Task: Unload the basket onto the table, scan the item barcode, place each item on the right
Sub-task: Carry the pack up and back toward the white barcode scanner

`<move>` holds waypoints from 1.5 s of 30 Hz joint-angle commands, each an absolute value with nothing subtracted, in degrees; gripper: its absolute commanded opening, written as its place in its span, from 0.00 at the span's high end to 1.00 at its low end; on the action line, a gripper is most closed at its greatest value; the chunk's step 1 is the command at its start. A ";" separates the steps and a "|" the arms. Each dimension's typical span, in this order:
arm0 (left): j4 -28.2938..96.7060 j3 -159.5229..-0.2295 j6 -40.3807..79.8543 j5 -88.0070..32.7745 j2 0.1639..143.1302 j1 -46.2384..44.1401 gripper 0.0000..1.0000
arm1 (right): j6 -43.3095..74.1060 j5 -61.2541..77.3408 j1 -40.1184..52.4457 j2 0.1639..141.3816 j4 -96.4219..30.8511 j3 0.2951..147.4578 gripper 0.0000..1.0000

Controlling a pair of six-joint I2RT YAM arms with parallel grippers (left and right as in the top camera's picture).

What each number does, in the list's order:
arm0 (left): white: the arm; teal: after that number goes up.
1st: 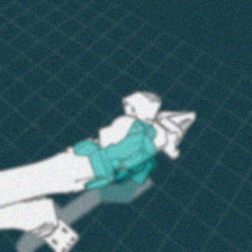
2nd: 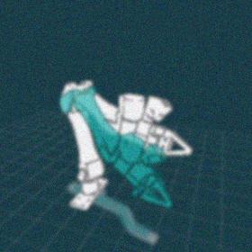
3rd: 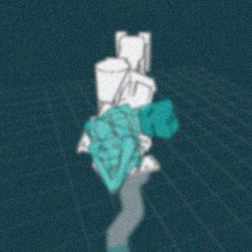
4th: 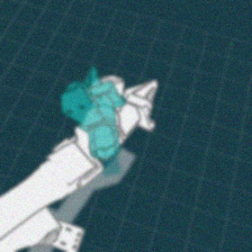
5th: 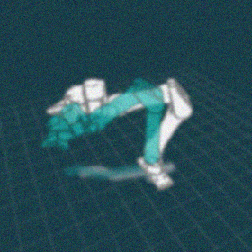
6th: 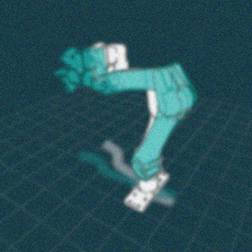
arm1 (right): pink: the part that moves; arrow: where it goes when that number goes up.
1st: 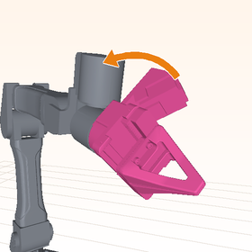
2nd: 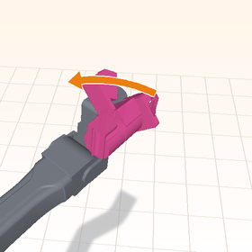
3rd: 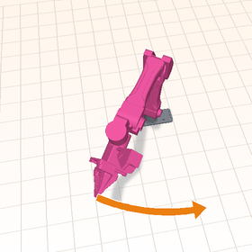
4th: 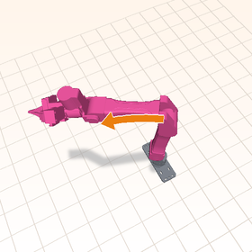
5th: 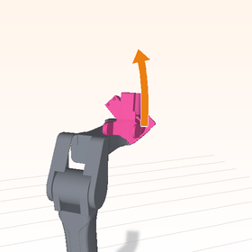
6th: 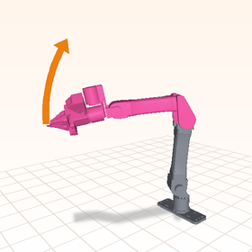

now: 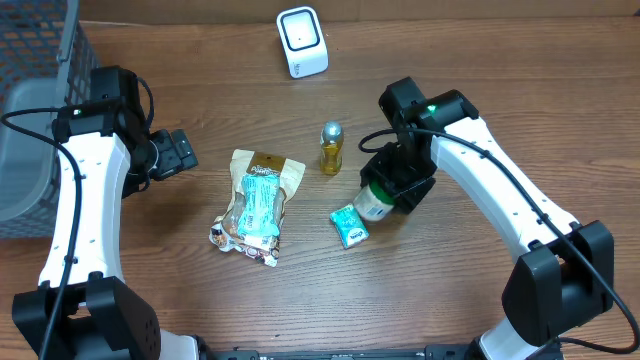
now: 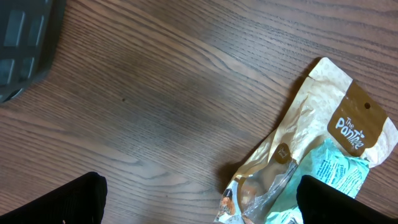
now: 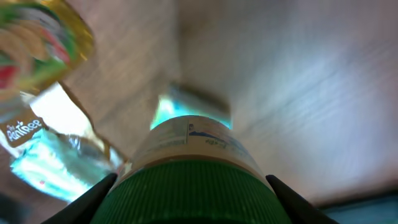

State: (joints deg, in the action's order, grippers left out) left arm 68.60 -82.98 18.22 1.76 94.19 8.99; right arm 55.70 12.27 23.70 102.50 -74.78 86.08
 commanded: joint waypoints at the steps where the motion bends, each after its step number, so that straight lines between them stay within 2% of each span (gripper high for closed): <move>1: 68.55 -83.24 18.20 1.89 94.17 8.97 0.00 | 37.80 4.01 23.68 100.71 -71.35 87.53 0.81; 4: 68.55 -83.24 18.20 1.89 94.17 8.97 0.01 | 24.18 3.27 23.49 100.71 -68.14 87.83 0.90; 8: 68.55 -83.24 18.20 1.89 94.17 8.97 0.00 | 12.19 3.03 23.49 100.71 -69.47 92.36 0.89; 9: 68.55 -83.24 18.20 1.89 94.17 8.97 0.00 | 11.55 2.90 23.49 100.71 -70.19 94.96 0.83; 11: 68.55 -83.24 18.20 1.89 94.17 8.97 0.01 | 11.51 1.78 23.46 100.71 -71.29 99.85 0.78; 14: 68.55 -83.24 18.20 1.89 94.17 8.97 0.00 | 11.86 -0.69 23.49 100.71 -72.95 108.95 0.78; 19: 68.55 -83.24 18.20 1.89 94.17 8.97 0.00 | 11.94 -0.84 23.38 101.51 -78.83 127.98 0.93; 25: 68.55 -83.24 18.20 1.89 94.17 8.97 0.00 | 10.09 -0.80 23.40 102.89 -85.17 145.27 0.96; 32: 68.55 -83.24 18.20 1.89 94.17 8.97 0.00 | 5.58 -0.78 23.38 103.98 -86.02 145.80 0.93; 45: 68.55 -83.24 18.20 1.89 94.17 8.97 0.00 | 0.93 -0.80 23.38 118.37 -66.43 145.71 0.94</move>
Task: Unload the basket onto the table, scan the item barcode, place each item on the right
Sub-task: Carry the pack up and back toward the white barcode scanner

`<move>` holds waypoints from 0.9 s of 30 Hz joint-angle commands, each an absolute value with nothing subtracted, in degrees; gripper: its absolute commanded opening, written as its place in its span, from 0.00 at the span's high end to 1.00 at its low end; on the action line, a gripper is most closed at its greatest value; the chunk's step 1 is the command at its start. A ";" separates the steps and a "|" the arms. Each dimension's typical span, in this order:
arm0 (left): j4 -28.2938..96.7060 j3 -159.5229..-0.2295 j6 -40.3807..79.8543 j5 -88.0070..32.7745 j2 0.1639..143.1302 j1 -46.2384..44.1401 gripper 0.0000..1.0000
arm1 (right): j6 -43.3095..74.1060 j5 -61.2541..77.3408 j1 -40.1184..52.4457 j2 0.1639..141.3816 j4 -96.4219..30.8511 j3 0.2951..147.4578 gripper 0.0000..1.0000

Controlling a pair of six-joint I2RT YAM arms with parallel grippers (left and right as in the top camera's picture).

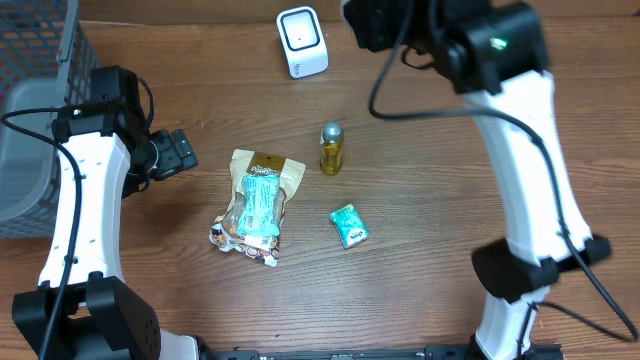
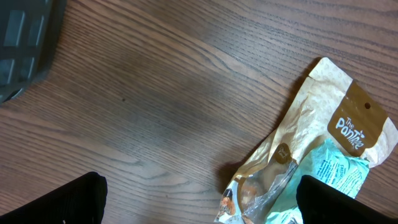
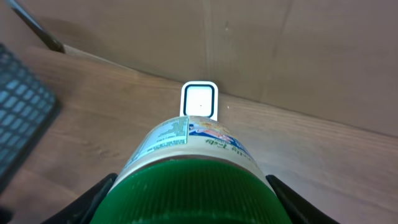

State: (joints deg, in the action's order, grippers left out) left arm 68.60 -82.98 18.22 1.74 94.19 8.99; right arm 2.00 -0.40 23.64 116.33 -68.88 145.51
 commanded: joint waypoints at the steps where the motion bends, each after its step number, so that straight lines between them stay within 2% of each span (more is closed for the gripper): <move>1: 68.55 -83.24 18.20 1.89 94.17 8.97 0.00 | 0.95 -0.80 23.38 119.79 -64.45 145.71 0.96; 27: 68.55 -83.24 18.20 1.89 94.17 8.97 0.00 | 0.99 5.67 23.40 146.17 -37.39 145.69 0.96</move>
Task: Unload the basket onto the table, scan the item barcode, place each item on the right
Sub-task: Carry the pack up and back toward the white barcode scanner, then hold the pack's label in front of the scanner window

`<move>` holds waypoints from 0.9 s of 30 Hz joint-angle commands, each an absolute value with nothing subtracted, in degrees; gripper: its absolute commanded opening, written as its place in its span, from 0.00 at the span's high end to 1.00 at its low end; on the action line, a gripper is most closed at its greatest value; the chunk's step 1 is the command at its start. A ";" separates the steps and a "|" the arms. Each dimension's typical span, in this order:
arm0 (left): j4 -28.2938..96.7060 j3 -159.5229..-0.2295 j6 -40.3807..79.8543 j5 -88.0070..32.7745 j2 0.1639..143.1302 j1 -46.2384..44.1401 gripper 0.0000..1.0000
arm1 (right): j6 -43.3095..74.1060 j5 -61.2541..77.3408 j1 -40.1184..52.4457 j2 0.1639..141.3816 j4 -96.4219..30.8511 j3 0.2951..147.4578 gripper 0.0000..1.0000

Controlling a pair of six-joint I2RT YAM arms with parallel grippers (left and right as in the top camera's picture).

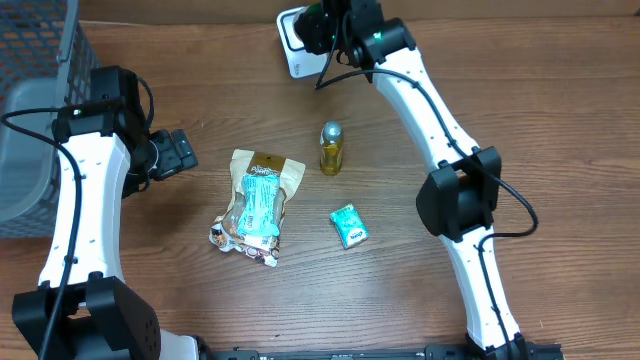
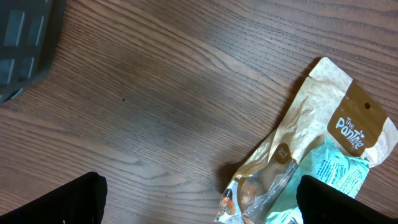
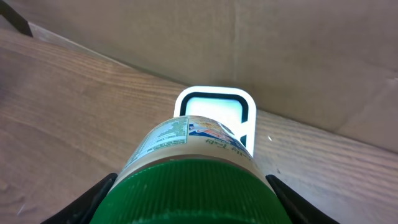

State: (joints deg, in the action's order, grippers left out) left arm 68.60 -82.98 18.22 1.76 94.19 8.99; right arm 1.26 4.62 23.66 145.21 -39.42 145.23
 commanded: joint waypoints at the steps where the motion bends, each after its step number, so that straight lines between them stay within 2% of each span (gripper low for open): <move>1: 68.55 -83.24 18.20 1.89 94.17 8.97 0.00 | 0.99 5.69 23.40 146.85 -36.27 145.69 0.96; 27: 68.55 -83.24 18.20 1.89 94.17 8.97 0.00 | 3.88 8.69 23.44 157.21 -14.94 145.45 0.95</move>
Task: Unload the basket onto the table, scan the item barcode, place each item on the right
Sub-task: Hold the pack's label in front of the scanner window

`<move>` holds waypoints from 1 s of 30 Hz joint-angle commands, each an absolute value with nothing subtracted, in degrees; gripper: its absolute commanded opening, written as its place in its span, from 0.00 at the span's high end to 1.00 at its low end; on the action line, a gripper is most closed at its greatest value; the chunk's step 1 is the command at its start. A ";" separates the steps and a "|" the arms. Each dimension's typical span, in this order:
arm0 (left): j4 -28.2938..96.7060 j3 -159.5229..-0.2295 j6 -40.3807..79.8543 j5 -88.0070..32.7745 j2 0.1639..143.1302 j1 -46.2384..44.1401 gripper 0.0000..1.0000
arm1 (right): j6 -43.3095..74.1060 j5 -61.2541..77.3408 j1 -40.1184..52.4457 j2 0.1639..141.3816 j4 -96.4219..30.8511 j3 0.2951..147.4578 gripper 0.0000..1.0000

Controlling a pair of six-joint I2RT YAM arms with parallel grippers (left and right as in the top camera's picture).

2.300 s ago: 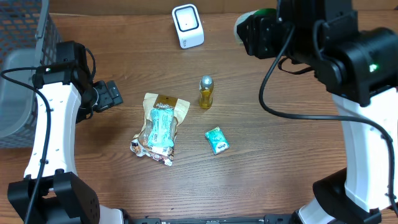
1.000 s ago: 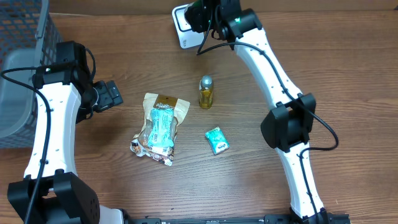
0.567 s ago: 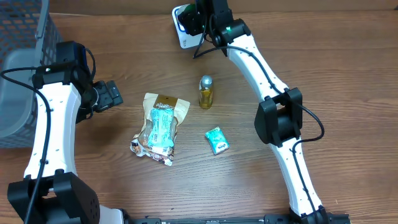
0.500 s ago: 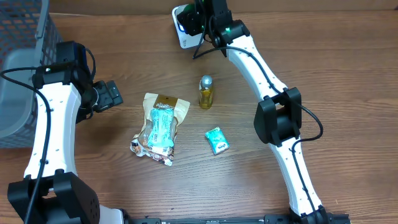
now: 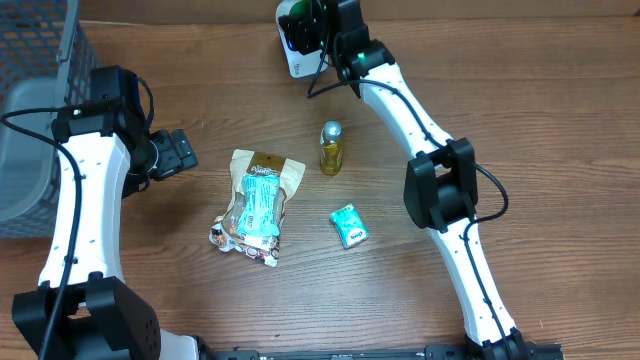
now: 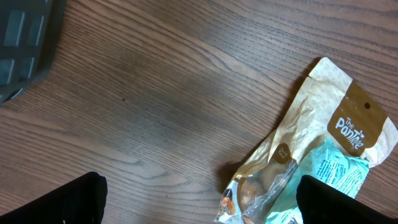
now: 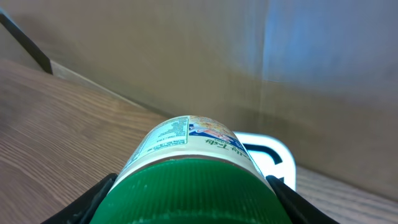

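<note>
A white jar with a green lid [image 7: 193, 186] fills the lower right wrist view, and my right gripper [image 7: 191, 202] is shut on it. The white scanner [image 7: 277, 158] shows just behind the jar's right shoulder. From overhead, the jar's green lid [image 5: 292, 12] sits at the table's far edge, above the scanner [image 5: 298, 60], which my right gripper [image 5: 315, 22] partly covers. My left gripper [image 5: 186, 152] stays at the left, open; in its own view the left gripper [image 6: 202, 205] holds nothing.
A tan and teal snack pouch [image 5: 258, 200] lies mid-table, with a small yellow bottle [image 5: 331, 147] and a teal packet [image 5: 349, 226] to its right. A grey basket [image 5: 30, 120] stands at the far left. A cardboard wall [image 7: 186, 56] rises behind the scanner.
My right gripper has moved a little left and lower with the jar. In its view the scanner has gone from straight behind the jar to its right side. The left arm is unmoved.
My right gripper was shut on the jar low over the table beside the teal packet. Then it held the jar high, facing the scanner from afar. Then the jar was close in front of the scanner, and now it is right at it.
</note>
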State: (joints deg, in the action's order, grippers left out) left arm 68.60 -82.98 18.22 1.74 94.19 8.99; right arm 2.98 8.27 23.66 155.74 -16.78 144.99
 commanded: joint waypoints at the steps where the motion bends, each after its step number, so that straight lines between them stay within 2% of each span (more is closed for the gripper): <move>1: 68.55 -83.24 18.20 1.89 94.17 8.97 0.01 | 4.95 8.71 23.44 157.49 -14.44 145.45 0.94; 21: 68.55 -83.24 18.20 1.89 94.19 8.97 0.00 | 6.42 8.67 23.42 158.50 -8.14 145.45 0.92; 23: 68.55 -83.24 18.20 1.89 94.19 8.97 0.00 | 6.44 8.67 23.33 158.47 -7.22 145.47 0.96; 30: 68.53 -83.24 18.20 1.89 94.19 8.97 0.01 | 10.46 9.32 21.61 151.74 -8.64 146.28 0.96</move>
